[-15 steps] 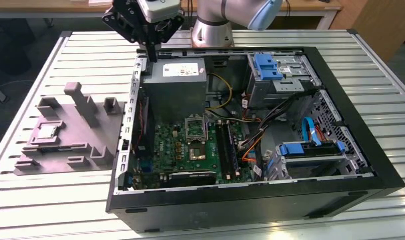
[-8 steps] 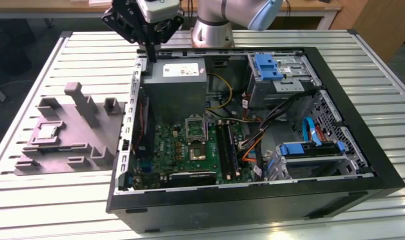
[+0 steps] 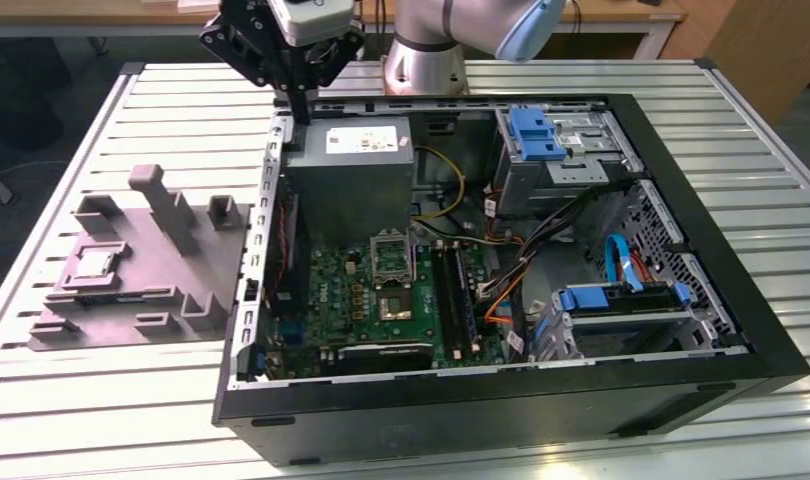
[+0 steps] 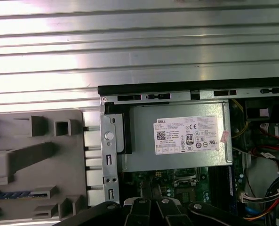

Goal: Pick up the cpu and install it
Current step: 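Reach for the cpu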

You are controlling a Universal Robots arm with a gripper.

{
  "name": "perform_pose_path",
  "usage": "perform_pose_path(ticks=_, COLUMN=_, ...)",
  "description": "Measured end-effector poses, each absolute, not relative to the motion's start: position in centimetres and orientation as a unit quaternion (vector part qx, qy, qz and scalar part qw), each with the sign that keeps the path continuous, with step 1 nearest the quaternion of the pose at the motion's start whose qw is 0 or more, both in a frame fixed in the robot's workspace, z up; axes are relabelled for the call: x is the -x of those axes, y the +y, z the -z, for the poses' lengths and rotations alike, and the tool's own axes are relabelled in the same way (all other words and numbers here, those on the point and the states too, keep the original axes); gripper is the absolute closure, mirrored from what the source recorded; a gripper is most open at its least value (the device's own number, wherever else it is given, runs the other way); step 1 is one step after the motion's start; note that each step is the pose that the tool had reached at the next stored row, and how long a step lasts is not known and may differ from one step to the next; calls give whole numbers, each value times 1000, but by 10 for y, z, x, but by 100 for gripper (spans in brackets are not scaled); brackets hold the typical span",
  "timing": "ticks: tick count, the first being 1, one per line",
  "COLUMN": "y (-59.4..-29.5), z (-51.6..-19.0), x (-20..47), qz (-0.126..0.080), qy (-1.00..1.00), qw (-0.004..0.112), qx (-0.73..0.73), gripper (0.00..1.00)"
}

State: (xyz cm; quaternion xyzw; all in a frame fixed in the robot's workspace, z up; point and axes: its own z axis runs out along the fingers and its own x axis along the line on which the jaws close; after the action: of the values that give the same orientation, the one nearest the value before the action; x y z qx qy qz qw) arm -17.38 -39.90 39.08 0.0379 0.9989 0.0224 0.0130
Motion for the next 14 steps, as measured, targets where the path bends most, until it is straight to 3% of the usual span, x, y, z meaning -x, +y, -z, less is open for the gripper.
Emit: perform_pose_path(ticks=14, y=-399, z=-391, x=180, qz=-22, qy=999, qw=13, qx=-38, gripper=89)
